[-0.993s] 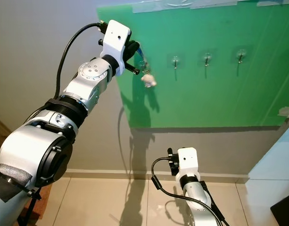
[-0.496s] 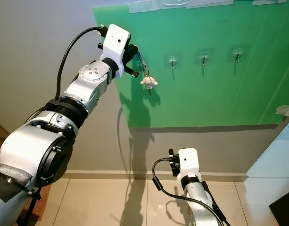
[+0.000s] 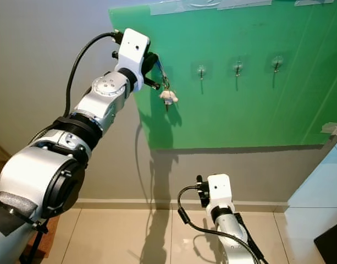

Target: Hang keys on a hook

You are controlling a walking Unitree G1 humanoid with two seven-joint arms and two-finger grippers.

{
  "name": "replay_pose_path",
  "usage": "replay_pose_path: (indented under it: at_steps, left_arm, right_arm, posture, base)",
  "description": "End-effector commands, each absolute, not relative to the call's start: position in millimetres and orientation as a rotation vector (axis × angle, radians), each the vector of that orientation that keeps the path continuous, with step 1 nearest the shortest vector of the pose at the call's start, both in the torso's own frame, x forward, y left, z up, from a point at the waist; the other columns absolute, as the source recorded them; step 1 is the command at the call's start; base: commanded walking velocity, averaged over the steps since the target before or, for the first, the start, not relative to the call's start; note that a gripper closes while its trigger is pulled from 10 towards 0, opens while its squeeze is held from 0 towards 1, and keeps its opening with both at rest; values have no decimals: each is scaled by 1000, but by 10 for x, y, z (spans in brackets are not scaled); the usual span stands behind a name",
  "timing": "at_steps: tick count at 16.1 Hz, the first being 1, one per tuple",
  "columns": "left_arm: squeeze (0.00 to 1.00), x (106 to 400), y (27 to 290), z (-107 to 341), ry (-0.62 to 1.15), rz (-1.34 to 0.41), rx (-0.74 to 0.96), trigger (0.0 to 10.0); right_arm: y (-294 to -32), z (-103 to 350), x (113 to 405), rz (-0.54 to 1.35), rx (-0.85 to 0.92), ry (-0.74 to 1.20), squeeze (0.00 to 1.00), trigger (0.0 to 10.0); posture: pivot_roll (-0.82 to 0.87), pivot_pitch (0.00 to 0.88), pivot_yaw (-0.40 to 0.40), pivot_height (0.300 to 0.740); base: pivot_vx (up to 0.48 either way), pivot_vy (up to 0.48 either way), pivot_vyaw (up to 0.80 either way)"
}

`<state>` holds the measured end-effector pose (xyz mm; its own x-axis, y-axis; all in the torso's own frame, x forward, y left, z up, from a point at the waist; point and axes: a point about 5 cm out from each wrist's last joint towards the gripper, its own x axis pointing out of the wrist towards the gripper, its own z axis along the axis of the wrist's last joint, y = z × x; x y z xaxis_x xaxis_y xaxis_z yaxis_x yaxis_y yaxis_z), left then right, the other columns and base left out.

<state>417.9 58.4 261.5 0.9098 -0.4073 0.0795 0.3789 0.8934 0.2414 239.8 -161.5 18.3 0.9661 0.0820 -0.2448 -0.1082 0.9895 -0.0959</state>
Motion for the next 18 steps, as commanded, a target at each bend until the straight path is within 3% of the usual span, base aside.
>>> replay_pose_path:
  at_steps: [1, 14, 18]
  left_arm:
    - [0, 4210, 676, 2655, -115, -367, 240, 0]
    - [0, 4212, 667, 2656, -115, -341, 248, 0]
    - [0, 4242, 887, 2614, -97, -275, 259, 0]
  right_arm:
    - [-1569, 175, 2394, 117, -102, 242, 0, 10000]
    - [-1581, 163, 2382, 114, -102, 250, 0, 10000]
    - [-1569, 164, 2377, 112, -98, 250, 0, 10000]
  posture:
    - [-124, 0, 157, 740]
    - [-125, 0, 160, 740]
    - [-125, 0, 165, 740]
  base:
    - [0, 0, 0]
    - [0, 0, 0]
    - [0, 0, 0]
